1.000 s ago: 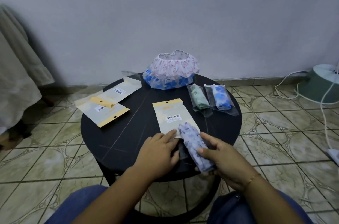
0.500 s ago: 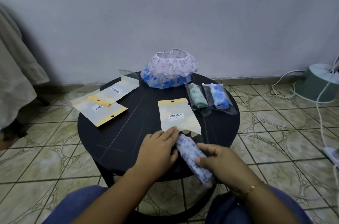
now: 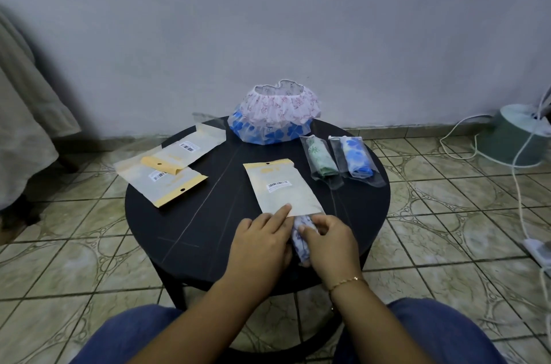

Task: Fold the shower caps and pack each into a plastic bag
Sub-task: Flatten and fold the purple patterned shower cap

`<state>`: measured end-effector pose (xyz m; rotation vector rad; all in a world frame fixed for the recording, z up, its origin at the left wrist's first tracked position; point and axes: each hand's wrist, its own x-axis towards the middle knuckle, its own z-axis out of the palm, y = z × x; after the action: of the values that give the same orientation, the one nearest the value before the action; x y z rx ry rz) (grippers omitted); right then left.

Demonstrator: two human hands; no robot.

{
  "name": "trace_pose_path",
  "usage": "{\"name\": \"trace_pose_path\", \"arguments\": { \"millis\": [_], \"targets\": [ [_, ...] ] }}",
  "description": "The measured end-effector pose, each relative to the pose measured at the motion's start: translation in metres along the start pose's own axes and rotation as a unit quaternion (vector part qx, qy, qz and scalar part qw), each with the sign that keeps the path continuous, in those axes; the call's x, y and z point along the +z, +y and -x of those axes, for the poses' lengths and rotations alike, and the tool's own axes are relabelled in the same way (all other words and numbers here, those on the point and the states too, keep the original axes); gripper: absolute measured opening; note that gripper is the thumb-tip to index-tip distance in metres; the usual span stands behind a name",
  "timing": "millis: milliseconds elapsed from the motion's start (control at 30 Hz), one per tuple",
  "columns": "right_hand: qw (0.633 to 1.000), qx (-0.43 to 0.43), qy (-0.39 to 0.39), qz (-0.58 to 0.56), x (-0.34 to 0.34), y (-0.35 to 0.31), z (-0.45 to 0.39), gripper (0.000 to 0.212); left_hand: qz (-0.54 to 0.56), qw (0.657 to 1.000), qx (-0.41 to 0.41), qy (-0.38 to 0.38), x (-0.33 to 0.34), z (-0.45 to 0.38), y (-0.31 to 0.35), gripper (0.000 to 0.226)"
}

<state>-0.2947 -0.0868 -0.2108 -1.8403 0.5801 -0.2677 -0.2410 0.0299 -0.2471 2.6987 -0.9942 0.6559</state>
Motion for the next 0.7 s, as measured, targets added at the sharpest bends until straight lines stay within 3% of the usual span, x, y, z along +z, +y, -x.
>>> {"name": "trace_pose_path", "arguments": {
  "millis": [133, 233, 300, 400, 500, 600, 700],
  "targets": [
    [0.987, 0.06, -0.067, -0.134, 0.0, -0.001, 0.002, 0.018, 0.003, 1.0, -0.019, -0.021, 0.003, 0.002, -0.003, 0.042],
    [0.927, 0.13, -0.151, -0.317, -0.001, -0.001, 0.006, 0.042, 0.005, 1.0, -0.02, -0.011, 0.004, 0.004, -0.004, 0.044],
    [0.914, 0.146, -0.12, -0.358, -0.002, -0.001, 0.005, 0.05, 0.009, 1.0, -0.019, 0.002, 0.003, 0.005, -0.003, 0.044],
    [0.909, 0.156, -0.035, -0.385, 0.003, 0.0, -0.002, 0.043, 0.017, 0.999, -0.022, 0.022, 0.004, 0.007, -0.003, 0.043],
    [0.929, 0.14, 0.039, -0.341, 0.021, 0.006, -0.012, 0.033, 0.022, 0.999, -0.019, 0.038, 0.006, 0.008, -0.002, 0.039],
    [0.944, 0.124, 0.084, -0.295, 0.038, 0.009, -0.016, 0.027, 0.033, 0.998, -0.017, 0.05, 0.008, 0.008, -0.003, 0.038],
    [0.93, 0.142, 0.1, -0.324, 0.047, 0.004, -0.016, 0.021, 0.04, 0.998, -0.012, 0.05, 0.007, 0.009, -0.003, 0.038]
  ]
}}
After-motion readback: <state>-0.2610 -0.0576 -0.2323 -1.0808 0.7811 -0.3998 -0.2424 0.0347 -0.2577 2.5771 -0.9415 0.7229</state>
